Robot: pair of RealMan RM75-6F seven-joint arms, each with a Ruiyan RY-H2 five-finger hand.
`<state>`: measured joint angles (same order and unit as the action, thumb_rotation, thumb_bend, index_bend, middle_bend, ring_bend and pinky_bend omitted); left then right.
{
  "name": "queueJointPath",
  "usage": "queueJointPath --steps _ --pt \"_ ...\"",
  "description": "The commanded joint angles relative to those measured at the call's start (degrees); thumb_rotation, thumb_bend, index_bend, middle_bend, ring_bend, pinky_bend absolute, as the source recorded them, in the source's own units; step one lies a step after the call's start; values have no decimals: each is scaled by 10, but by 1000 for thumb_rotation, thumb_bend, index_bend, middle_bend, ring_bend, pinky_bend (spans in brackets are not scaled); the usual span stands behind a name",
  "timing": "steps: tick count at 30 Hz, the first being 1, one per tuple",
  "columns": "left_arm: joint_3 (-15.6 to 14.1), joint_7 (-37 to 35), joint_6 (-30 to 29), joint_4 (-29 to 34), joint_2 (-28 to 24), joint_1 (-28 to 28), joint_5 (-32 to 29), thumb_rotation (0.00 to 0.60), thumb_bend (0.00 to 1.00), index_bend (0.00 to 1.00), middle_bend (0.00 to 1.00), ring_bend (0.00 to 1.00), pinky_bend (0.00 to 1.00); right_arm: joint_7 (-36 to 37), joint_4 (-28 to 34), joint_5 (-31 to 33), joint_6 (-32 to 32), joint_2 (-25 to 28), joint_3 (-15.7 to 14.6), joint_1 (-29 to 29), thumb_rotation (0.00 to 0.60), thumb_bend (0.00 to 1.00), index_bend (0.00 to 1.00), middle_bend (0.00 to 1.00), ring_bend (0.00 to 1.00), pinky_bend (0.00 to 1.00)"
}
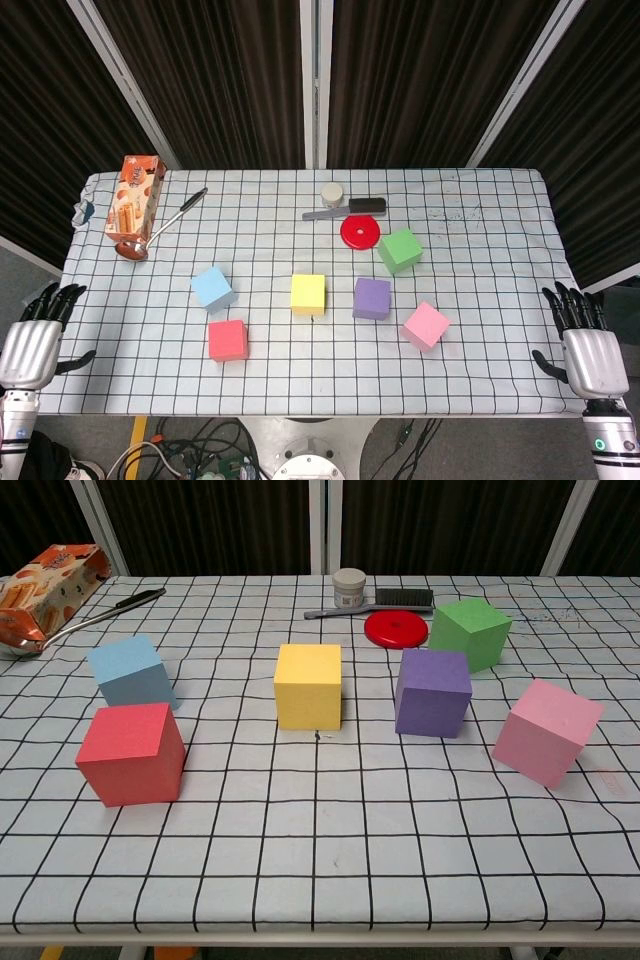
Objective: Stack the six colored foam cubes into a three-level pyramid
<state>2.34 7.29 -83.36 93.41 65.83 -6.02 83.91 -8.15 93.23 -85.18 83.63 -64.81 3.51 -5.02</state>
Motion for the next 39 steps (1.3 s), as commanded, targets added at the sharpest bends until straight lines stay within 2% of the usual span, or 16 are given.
queueJointPath --steps 1,10,15,19,24,32,39 --pt "-1 -1 1 0 0 0 -1 600 0 111 113 62 191 -1 0 2 -3 0 0 -1 600 141 0 0 0 0" --pt "0 -6 0 -7 2 0 -1 600 0 111 113 62 191 -6 12 -1 -15 4 6 -15 600 140 0 0 0 0" --pt "-1 -14 10 -13 4 -2 -5 600 0 111 113 62 191 13 69 16 -61 19 18 -42 600 161 0 4 0 0" --pt "-7 -21 27 -20 3 -7 -6 600 0 111 113 62 190 -45 102 21 -102 16 26 -76 600 170 0 39 0 0" --pt "-10 -36 36 -27 1 -7 -9 600 0 111 113 62 190 -128 127 49 -146 -25 50 -128 600 172 0 56 0 0" --pt "-13 -66 40 -47 -4 2 -24 600 0 111 113 62 190 -205 104 168 -248 -117 80 -220 600 156 0 83 0 0" --pt "-14 -99 45 -73 -4 4 -26 600 0 111 113 62 191 -265 55 230 -250 -199 87 -271 600 148 0 113 0 0"
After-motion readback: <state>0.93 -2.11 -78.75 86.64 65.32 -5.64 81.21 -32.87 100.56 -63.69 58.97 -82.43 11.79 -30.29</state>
